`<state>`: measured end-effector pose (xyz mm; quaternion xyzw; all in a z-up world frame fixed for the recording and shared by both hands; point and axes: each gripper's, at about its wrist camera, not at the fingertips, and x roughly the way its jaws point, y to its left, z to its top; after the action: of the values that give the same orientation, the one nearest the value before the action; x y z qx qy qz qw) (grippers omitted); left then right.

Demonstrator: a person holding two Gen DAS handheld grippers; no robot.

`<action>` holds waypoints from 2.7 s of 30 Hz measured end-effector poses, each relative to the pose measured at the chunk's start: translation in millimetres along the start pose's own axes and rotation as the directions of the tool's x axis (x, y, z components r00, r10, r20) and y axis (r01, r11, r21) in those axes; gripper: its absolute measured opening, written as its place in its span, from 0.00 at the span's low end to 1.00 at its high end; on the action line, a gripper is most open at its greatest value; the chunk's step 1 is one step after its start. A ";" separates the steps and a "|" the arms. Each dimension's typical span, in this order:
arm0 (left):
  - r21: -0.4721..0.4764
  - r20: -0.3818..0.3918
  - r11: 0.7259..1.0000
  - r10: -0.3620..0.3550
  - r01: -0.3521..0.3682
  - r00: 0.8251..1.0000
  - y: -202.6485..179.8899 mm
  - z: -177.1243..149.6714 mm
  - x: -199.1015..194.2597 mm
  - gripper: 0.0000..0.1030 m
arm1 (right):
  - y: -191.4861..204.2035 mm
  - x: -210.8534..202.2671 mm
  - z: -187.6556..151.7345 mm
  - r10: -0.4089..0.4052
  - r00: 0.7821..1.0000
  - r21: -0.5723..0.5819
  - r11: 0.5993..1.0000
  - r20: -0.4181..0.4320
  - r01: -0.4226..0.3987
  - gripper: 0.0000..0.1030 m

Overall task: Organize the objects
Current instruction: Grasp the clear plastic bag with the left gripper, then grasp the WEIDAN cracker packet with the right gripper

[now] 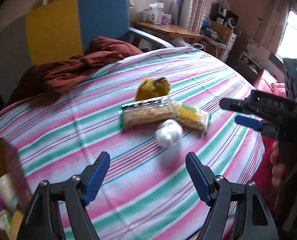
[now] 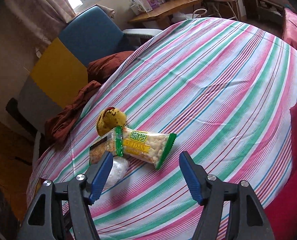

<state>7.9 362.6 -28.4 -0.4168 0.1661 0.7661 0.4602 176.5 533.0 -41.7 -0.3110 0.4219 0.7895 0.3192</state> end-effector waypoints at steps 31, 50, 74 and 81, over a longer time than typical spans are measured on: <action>0.037 -0.132 0.995 0.101 -0.097 0.986 -9.1 5.5 81.6 0.36 | 7.1 7.1 -1.5 0.012 1.000 -0.030 0.999 -0.013 -0.013 0.68; -0.019 0.006 0.979 0.204 -0.203 0.979 14.8 -79.4 19.0 0.37 | 52.5 54.3 -8.1 -0.130 0.956 -0.349 0.937 -0.261 0.032 0.68; -0.033 0.070 0.983 0.184 -0.182 0.980 15.5 -84.9 19.1 0.38 | 58.2 117.3 14.3 -0.334 0.915 -0.687 0.721 -0.225 0.094 0.68; -0.030 0.076 0.982 0.189 -0.187 0.979 13.5 -85.1 18.6 0.38 | 49.9 119.1 12.9 -0.307 0.918 -0.674 0.736 -0.251 0.062 0.60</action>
<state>33.6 311.8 -95.7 -0.3741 0.1779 0.8237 0.3873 63.7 551.0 -103.1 -0.5773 0.1352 0.7828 0.1888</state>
